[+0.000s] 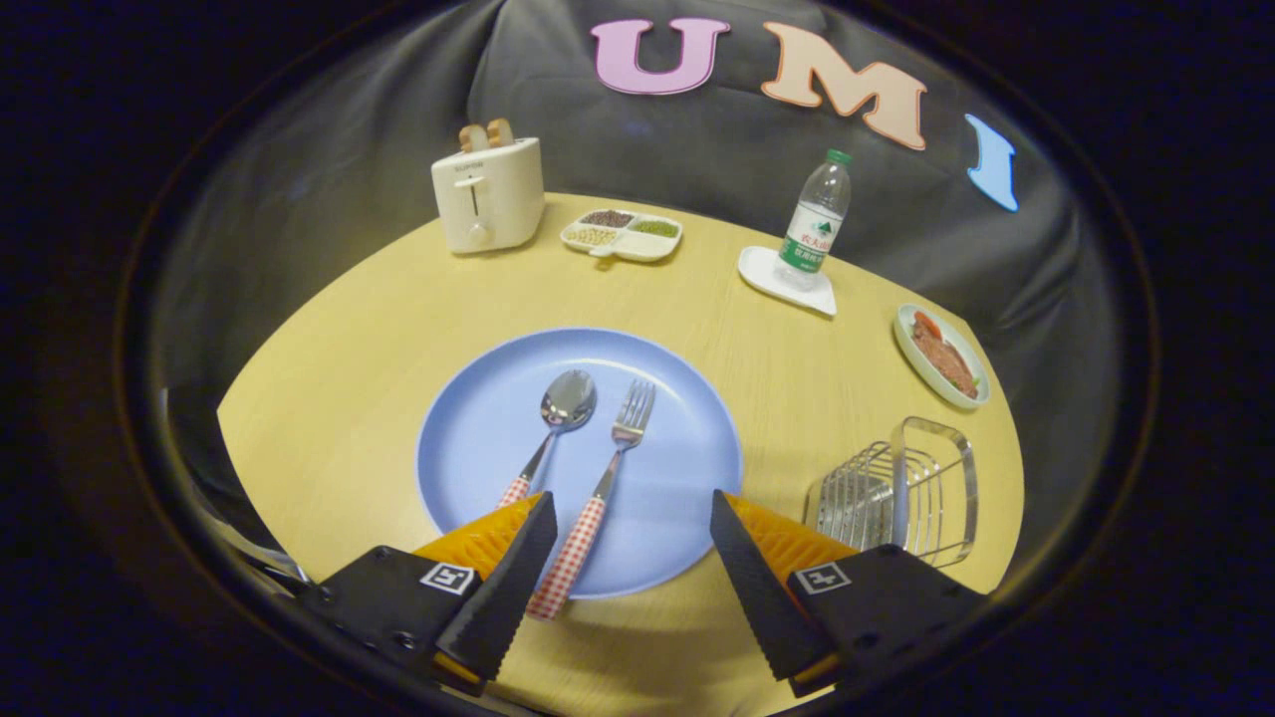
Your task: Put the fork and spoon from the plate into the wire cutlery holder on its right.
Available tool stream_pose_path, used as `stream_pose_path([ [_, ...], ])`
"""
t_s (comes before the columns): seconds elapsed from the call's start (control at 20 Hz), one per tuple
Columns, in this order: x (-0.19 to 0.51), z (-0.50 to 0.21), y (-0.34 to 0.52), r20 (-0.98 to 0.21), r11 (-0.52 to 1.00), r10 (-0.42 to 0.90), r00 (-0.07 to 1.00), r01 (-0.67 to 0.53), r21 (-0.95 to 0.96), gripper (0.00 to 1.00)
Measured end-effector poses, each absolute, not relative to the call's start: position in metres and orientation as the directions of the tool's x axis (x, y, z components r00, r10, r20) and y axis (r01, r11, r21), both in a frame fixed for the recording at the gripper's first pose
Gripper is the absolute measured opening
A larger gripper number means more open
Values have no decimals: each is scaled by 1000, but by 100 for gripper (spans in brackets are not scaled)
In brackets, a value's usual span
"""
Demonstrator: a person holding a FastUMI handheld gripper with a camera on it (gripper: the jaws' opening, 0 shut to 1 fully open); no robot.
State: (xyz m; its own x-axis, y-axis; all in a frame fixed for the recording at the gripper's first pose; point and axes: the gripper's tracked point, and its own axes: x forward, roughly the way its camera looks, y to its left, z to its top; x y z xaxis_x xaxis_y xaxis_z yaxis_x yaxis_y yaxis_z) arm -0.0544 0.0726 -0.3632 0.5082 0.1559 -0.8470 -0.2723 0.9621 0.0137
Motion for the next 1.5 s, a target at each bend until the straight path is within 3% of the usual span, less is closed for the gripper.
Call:
stream_pose_path([
  [0.1,-59,-366,73,-854,957,155,496,-291,4,99],
  [0.55,-65,-373,78,-868,942,163,469,-334,-4,47],
  [0.75,-65,-377,70,-882,943,131,452,-333,-31,17],
  [0.9,-60,-384,65,-890,946,115,440,-323,-37,14],
  [1.5,-55,-341,58,-903,931,192,384,-362,44,13],
])
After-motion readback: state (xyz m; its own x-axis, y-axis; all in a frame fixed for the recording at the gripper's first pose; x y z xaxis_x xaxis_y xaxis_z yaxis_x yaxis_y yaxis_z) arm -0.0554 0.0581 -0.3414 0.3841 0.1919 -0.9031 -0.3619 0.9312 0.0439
